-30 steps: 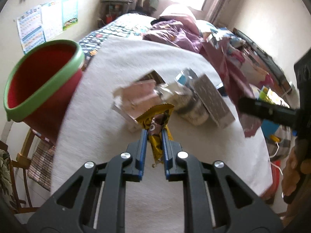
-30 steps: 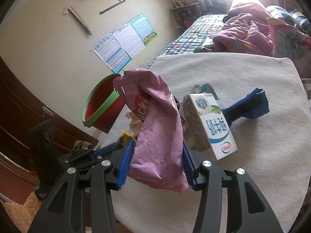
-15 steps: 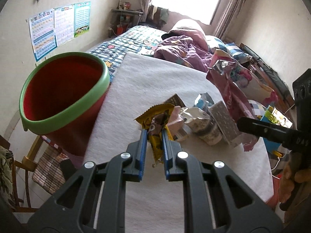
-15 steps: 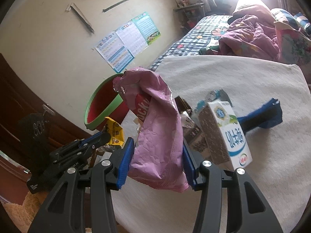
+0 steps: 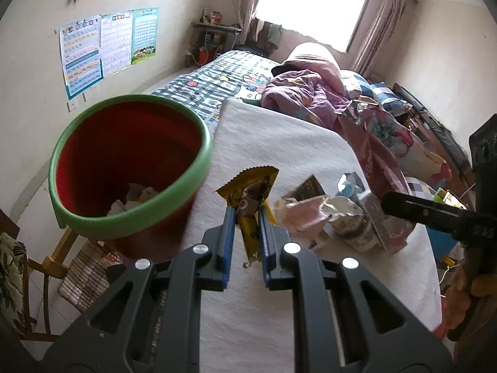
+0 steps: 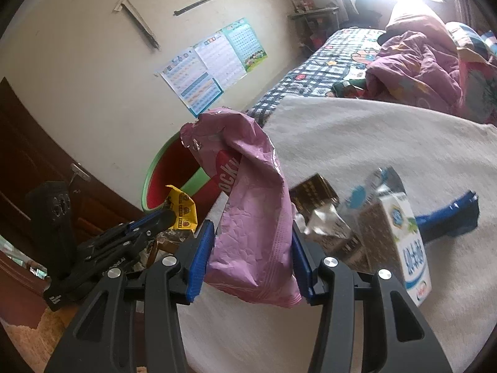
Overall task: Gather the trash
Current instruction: 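Carry the yellow wrapper and pink bag over the red bucket with both tools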
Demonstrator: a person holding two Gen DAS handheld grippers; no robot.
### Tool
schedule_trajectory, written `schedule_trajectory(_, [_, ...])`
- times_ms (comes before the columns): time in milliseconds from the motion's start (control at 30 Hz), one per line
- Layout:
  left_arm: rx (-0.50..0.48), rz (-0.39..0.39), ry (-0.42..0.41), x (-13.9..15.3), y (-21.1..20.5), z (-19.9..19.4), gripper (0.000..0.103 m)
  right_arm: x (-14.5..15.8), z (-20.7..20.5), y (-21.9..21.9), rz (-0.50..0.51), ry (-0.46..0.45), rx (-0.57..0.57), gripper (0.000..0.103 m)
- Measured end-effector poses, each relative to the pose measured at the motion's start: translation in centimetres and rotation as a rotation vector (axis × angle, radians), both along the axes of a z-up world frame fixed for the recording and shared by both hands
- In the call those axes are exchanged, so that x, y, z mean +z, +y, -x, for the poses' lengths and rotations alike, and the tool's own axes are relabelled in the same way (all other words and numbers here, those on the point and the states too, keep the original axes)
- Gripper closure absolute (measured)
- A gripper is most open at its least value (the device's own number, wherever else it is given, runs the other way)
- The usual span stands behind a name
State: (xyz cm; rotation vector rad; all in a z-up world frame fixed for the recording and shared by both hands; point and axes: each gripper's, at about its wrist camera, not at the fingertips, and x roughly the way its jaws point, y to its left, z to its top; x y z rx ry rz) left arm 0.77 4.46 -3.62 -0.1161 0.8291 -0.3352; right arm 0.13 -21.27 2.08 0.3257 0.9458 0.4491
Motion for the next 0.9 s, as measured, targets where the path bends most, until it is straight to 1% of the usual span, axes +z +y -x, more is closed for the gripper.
schedule_trajectory(267, [0.019, 0.003, -0.028, 0.8, 2.2, -2.0, 0.088, 1.3, -1.8, 2.1, 0.010, -0.040, 0.017, 0.056])
schedule_trajectory(467, [0.033, 0.007, -0.038, 1.0, 3.9, -4.0, 0.088, 1.9, -2.7, 3.3, 0.025, -0.061, 0.005, 0.056])
schedule_trajectory(700, [0.018, 0.014, -0.034, 0.8, 4.8, -5.4, 0.088, 2.1, -3.4, 4.3, 0.036, -0.059, -0.013, 0.056])
schedule_trajectory(900, [0.021, 0.016, -0.028, 0.5, 6.2, -6.0, 0.088, 2.0, -4.2, 6.3, 0.044, -0.057, 0.005, 0.056])
